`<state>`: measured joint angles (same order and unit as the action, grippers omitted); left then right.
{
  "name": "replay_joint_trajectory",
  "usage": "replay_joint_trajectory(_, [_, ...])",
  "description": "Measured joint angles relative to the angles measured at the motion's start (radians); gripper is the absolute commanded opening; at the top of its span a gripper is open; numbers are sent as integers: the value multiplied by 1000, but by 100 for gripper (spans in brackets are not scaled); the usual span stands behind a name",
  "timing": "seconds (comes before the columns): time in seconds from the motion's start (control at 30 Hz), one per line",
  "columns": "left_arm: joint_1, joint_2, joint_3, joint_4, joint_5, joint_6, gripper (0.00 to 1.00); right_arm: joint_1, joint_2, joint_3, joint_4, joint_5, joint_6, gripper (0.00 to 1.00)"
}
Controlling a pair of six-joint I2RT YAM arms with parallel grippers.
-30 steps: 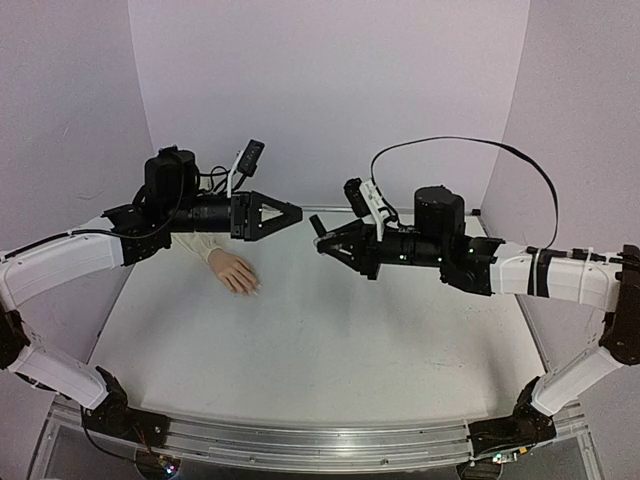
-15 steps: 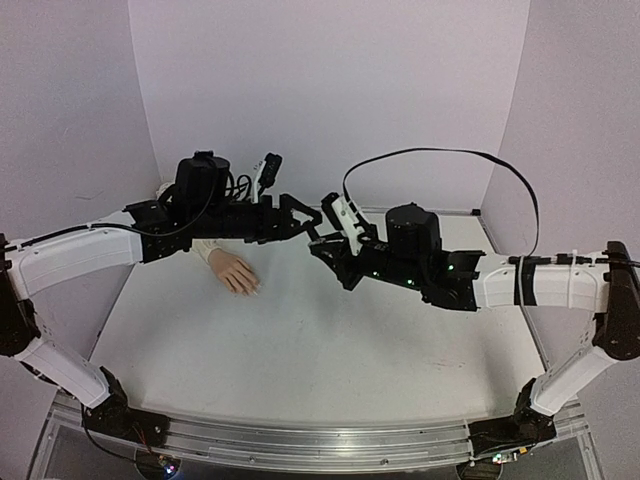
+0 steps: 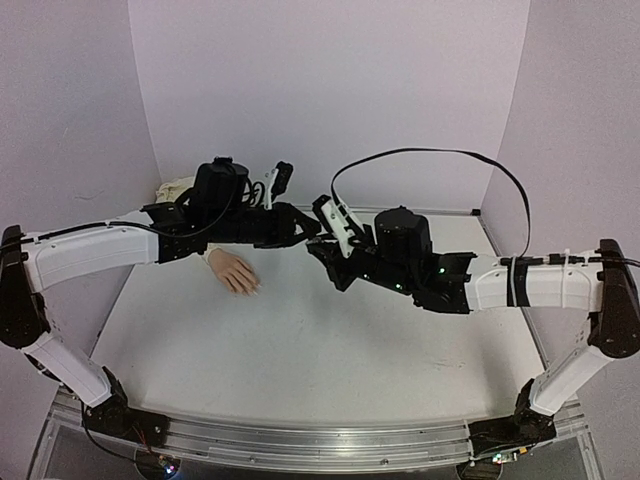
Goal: Paint the nails
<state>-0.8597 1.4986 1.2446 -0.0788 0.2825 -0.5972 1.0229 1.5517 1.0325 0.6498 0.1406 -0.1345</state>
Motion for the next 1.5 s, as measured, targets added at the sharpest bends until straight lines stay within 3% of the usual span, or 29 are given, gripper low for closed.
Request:
replay_joint_trajectory(0.07, [1, 10, 8, -2, 1, 7, 0, 0, 5, 2, 1, 10, 1, 0])
replay_joint_trajectory(0.27, [12, 26, 29, -11, 50, 65, 0, -19, 5, 2, 3, -38, 18, 0])
replay_joint_trajectory(0.33, [28, 26, 33, -19, 125, 129, 0, -69, 0, 2, 0, -206, 40, 0])
replay_joint_trajectory(0.4, [46, 26, 33, -7, 253, 201, 0, -150, -6, 4, -2, -509, 77, 0])
replay_joint_trajectory(0.53, [70, 11, 33, 34, 626, 352, 0, -227, -1, 50, -24, -1017, 208, 0])
replay_joint_trajectory(0.7, [43, -21, 33, 72, 807, 449, 0, -201, -22, 59, 2, -1183, 280, 0])
replay_joint_trajectory(0.77, [35, -26, 33, 91, 818, 462, 6, -194, -34, 52, 11, -1182, 283, 0])
replay_joint_trajectory(0.9, [33, -32, 26, 105, 783, 440, 61, -187, -57, 16, 47, -1106, 249, 0])
replay_joint_trajectory(1.0, [34, -69, -5, 106, 725, 396, 79, -183, -63, -15, 58, -1001, 194, 0])
replay_joint_trajectory(1.13, [50, -147, -43, 92, 569, 347, 90, -180, -75, -60, 56, -812, 137, 0])
replay_joint_trajectory(1.23, [60, -180, -40, 46, 421, 305, 90, -174, -85, -75, 51, -649, 120, 0])
replay_joint_trajectory(1.33, [60, -174, -17, -51, 256, 239, 87, -163, -88, -77, 48, -466, 108, 0])
replay_joint_trajectory(1.5, [60, -101, 46, -147, 160, 169, 78, -115, -87, -76, 32, -241, 87, 0])
